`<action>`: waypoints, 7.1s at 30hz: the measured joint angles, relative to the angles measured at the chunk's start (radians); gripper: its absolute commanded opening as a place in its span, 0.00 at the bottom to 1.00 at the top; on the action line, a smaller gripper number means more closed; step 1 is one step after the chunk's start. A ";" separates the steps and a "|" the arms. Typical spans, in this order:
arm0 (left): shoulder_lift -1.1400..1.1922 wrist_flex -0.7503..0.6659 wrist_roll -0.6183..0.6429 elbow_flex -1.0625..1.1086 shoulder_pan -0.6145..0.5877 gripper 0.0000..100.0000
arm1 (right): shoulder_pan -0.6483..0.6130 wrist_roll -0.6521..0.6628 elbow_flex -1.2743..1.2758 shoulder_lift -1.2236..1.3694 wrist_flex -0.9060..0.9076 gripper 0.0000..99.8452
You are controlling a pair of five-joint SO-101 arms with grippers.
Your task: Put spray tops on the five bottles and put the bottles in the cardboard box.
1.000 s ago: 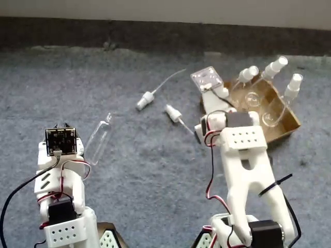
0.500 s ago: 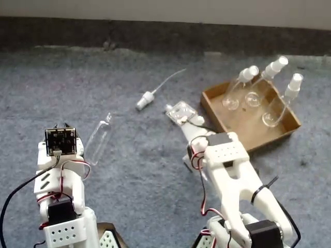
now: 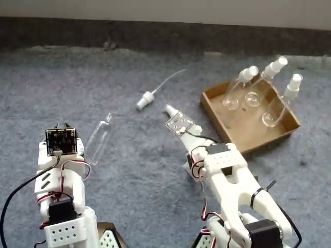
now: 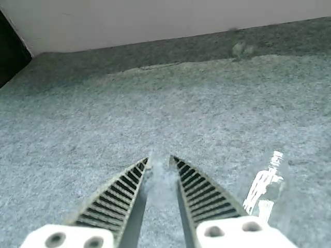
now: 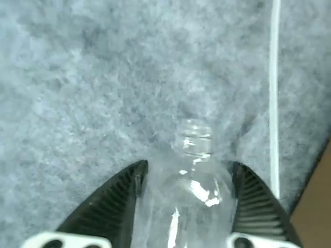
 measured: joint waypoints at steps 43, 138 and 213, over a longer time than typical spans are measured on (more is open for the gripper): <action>0.000 0.000 0.000 0.000 0.000 0.00 | 0.002 0.006 0.046 -0.465 0.114 0.19; 2.553 0.690 0.896 -2.237 0.723 0.33 | 0.123 -0.565 0.578 -1.022 -0.196 0.19; 1.336 1.117 0.382 -2.101 0.605 0.08 | -0.336 -0.562 0.609 -1.022 -0.686 0.19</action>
